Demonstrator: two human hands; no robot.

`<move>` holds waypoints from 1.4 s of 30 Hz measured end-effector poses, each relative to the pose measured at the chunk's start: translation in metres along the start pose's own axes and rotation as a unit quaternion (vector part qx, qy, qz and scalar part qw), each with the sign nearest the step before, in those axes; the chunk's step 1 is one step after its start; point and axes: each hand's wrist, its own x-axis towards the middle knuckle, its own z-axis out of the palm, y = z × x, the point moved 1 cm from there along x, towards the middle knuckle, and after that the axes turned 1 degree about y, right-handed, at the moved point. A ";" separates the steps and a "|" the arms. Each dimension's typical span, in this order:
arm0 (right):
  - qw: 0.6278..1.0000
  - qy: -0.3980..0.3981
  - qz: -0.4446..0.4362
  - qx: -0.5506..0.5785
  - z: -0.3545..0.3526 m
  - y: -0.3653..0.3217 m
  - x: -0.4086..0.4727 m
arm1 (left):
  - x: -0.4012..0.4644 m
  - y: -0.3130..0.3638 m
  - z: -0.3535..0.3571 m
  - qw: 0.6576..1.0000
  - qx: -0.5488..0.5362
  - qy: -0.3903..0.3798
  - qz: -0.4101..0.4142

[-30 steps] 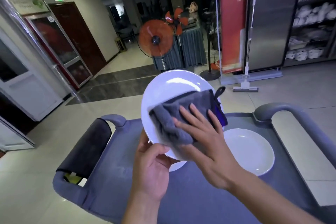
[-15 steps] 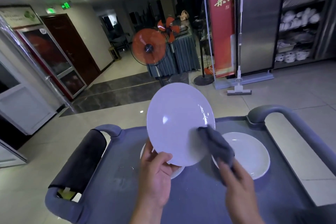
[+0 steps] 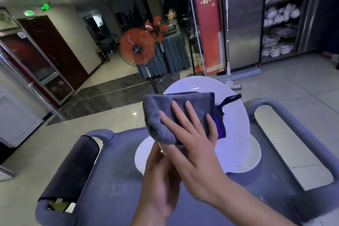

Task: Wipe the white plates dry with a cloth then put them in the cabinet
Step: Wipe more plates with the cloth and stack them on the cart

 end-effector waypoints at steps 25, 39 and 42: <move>0.928 -0.136 0.195 0.287 -0.034 0.033 -0.042 | 0.021 0.019 -0.037 0.981 0.074 0.142 0.105; 0.917 0.149 0.259 0.264 -0.071 0.071 0.010 | 0.019 -0.025 -0.019 0.991 0.119 0.068 0.003; 0.954 0.084 0.201 0.208 -0.051 0.054 0.024 | 0.016 -0.032 -0.005 0.986 0.165 0.040 -0.006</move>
